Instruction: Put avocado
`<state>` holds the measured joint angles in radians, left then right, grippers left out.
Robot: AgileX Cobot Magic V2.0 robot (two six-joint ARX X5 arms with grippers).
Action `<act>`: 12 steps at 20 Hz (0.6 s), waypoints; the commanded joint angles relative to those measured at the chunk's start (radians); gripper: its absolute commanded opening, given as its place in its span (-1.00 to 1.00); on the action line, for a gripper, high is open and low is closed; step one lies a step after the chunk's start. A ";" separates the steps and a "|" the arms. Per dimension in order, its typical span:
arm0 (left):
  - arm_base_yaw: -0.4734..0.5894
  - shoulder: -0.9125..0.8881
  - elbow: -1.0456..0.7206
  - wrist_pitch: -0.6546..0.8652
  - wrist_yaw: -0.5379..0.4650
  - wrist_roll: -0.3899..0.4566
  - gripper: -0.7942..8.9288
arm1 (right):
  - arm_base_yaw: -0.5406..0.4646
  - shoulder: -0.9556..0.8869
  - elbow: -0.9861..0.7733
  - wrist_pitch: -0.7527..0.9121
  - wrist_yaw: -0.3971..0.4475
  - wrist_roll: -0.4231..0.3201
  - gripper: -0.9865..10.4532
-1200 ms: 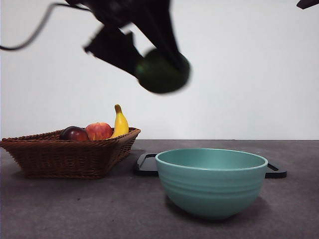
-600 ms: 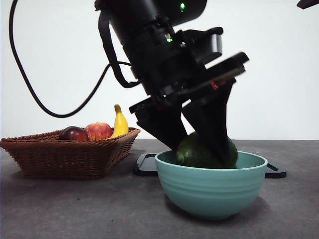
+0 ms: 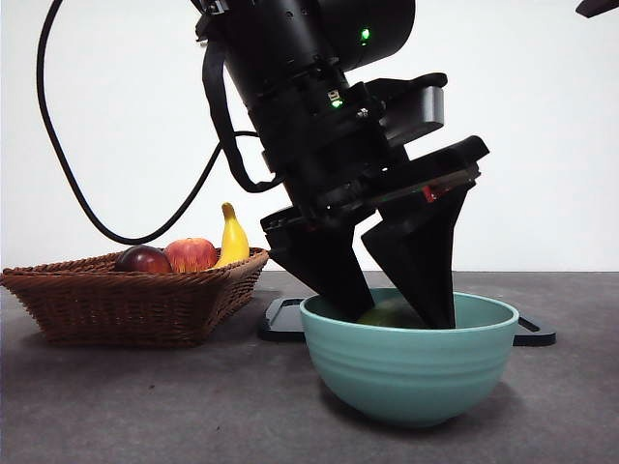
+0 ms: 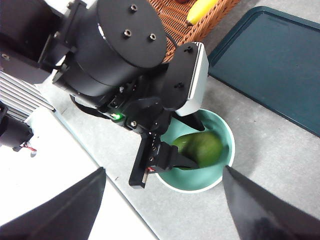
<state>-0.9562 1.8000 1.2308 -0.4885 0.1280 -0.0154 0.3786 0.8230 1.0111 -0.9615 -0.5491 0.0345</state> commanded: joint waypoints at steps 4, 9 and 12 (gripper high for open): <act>-0.019 0.019 0.023 0.006 -0.001 0.011 -0.13 | 0.005 0.005 0.019 0.002 0.000 0.010 -0.17; -0.014 -0.042 0.076 -0.033 -0.001 0.004 -0.13 | 0.005 0.005 0.019 0.002 0.001 0.010 -0.17; 0.013 -0.131 0.096 -0.034 -0.001 0.004 -0.13 | 0.005 0.005 0.019 0.002 0.001 0.010 -0.17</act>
<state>-0.9401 1.6665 1.3041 -0.5270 0.1291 -0.0158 0.3786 0.8230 1.0111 -0.9619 -0.5491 0.0345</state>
